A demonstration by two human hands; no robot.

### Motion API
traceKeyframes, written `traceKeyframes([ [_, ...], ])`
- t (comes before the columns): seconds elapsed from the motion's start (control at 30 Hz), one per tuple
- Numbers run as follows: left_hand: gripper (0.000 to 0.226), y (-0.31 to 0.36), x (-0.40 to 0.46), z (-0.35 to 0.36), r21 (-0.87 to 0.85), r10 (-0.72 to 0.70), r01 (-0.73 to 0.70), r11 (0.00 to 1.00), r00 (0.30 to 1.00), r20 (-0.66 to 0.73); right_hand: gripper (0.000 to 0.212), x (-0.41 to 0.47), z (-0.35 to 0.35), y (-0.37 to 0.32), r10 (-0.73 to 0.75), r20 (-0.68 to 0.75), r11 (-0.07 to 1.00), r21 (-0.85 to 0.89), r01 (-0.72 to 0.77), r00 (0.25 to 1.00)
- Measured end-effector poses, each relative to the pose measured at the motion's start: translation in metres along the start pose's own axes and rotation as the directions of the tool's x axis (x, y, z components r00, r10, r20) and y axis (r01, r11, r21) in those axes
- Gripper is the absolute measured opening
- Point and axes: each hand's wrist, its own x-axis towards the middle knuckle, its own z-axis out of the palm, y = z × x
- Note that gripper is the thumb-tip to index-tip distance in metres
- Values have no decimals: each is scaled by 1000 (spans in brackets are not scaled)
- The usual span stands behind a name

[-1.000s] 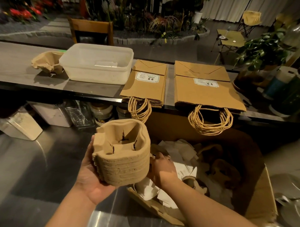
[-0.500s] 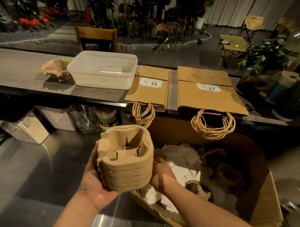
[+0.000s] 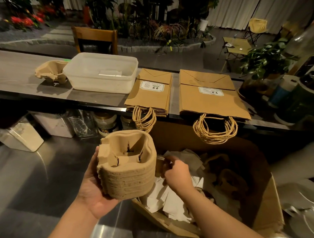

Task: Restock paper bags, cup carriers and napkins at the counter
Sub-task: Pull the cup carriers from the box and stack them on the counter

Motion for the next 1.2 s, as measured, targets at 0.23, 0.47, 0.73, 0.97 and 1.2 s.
traceKeyframes([
  [0.23,95,-3,-7,10,49,-13,11,999,999,29,18,-43,-48,20,73,-9,786,616,-52,997],
  [0.47,100,-7,-8,8,173,-58,66,983,997,-50,7,-82,-81,33,124,6,599,797,-80,992],
  [0.73,55,-25,-15,35,444,-28,94,891,988,-153,28,-118,-105,34,-36,-56,540,839,66,998],
  [0.97,57,-50,-16,50,566,-53,177,805,972,-228,18,-137,-123,8,-269,-116,573,778,256,956],
  [1.2,51,-69,-8,61,565,-98,218,796,967,-235,25,-142,-130,0,-416,-95,839,344,422,904],
])
